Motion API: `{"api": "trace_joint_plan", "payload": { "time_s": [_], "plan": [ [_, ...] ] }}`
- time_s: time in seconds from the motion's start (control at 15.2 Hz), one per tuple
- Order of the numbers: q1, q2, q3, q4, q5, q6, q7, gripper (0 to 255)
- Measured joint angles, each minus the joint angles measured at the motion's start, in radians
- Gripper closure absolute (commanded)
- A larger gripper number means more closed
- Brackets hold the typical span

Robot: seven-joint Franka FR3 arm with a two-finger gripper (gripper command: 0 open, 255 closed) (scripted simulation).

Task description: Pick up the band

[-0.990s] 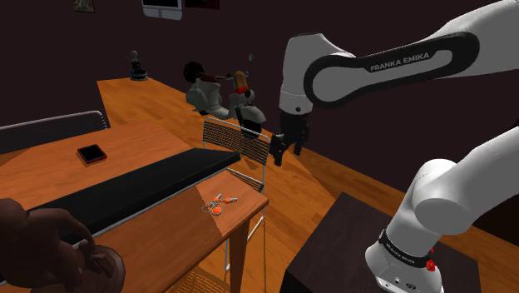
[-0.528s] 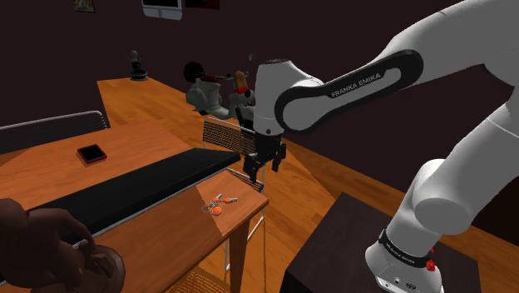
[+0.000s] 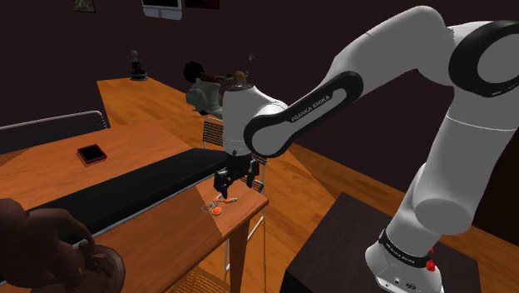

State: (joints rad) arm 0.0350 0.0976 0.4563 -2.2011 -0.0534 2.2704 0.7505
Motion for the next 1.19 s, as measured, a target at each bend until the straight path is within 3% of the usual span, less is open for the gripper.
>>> {"api": "trace_joint_plan", "payload": {
  "time_s": [0.4, 0.92, 0.99, 1.19],
  "plan": [
    [0.067, 0.242, -0.024, 0.171, -0.133, 0.046, 0.151, 0],
    [0.094, 0.332, -0.050, 0.184, -0.184, 0.121, 0.194, 0],
    [0.094, 0.336, -0.052, 0.185, -0.186, 0.123, 0.195, 255],
    [0.094, 0.332, -0.051, 0.189, -0.186, 0.123, 0.195, 255]
  ]
}}
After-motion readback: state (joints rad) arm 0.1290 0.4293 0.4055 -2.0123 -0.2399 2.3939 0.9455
